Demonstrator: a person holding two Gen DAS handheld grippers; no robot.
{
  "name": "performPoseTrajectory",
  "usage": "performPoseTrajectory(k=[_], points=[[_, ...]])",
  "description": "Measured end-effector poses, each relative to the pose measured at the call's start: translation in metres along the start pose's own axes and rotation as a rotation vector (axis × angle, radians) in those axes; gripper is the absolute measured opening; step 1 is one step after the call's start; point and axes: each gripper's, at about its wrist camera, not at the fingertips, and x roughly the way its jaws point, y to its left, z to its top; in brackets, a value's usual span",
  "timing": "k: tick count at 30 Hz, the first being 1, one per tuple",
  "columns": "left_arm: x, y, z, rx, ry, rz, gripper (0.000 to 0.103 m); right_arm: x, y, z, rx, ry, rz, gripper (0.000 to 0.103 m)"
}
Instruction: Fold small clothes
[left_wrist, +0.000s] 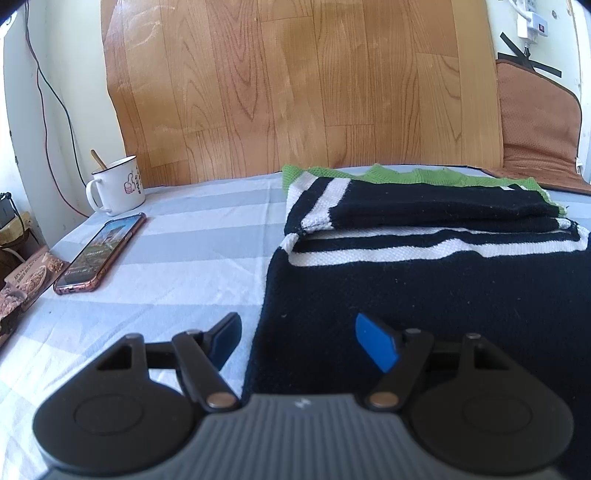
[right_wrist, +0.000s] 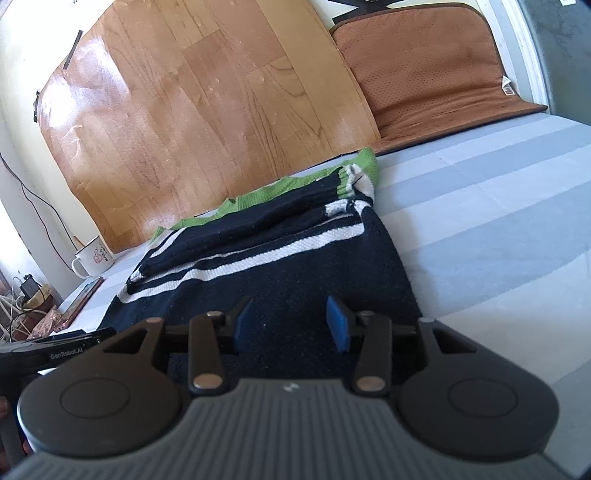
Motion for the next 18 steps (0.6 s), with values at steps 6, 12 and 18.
performPoseTrajectory(k=[6,12,18], points=[[0.0006,0.0013,0.0003,-0.003,0.002,-0.010,0.072,0.0005,0.0017,-0.0002,-0.007,0.000,0.002,0.050],[0.0007,0.0018,0.0002,-0.005,0.005,-0.021,0.073,0.0013,0.0035,-0.0006,-0.023,0.000,-0.003,0.052],[0.0026,0.0032,0.0006,-0.016,0.018,-0.031,0.084,0.0010,0.0035,-0.0007,-0.022,0.000,-0.002,0.052]])
